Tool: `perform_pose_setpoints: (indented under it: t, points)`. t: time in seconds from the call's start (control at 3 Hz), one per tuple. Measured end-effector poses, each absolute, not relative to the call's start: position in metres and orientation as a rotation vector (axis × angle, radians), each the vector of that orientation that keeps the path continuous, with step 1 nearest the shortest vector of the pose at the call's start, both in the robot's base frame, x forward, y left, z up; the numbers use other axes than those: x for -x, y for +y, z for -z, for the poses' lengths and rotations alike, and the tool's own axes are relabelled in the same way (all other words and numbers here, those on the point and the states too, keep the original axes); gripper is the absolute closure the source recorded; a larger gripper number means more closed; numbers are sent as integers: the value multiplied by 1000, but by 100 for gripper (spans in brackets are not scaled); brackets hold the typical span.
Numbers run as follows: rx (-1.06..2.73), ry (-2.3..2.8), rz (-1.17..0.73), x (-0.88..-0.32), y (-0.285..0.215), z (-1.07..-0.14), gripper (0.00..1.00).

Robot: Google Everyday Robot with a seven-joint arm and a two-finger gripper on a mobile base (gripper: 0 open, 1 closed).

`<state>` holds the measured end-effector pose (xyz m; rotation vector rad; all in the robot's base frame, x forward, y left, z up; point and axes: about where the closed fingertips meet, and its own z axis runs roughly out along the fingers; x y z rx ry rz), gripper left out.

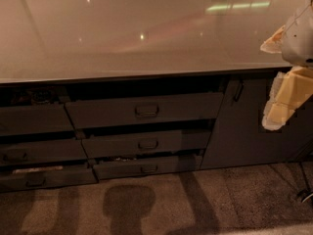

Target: Open top drawer

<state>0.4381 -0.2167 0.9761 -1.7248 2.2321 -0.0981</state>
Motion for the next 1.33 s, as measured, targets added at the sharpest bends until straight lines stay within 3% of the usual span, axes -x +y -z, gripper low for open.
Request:
perform_pose_setpoints:
  t: [0.67, 1.33]
  points:
    - [1686, 2275, 57, -451, -225, -969, 0]
    - [1705, 2451, -139, -519, -256, -866, 0]
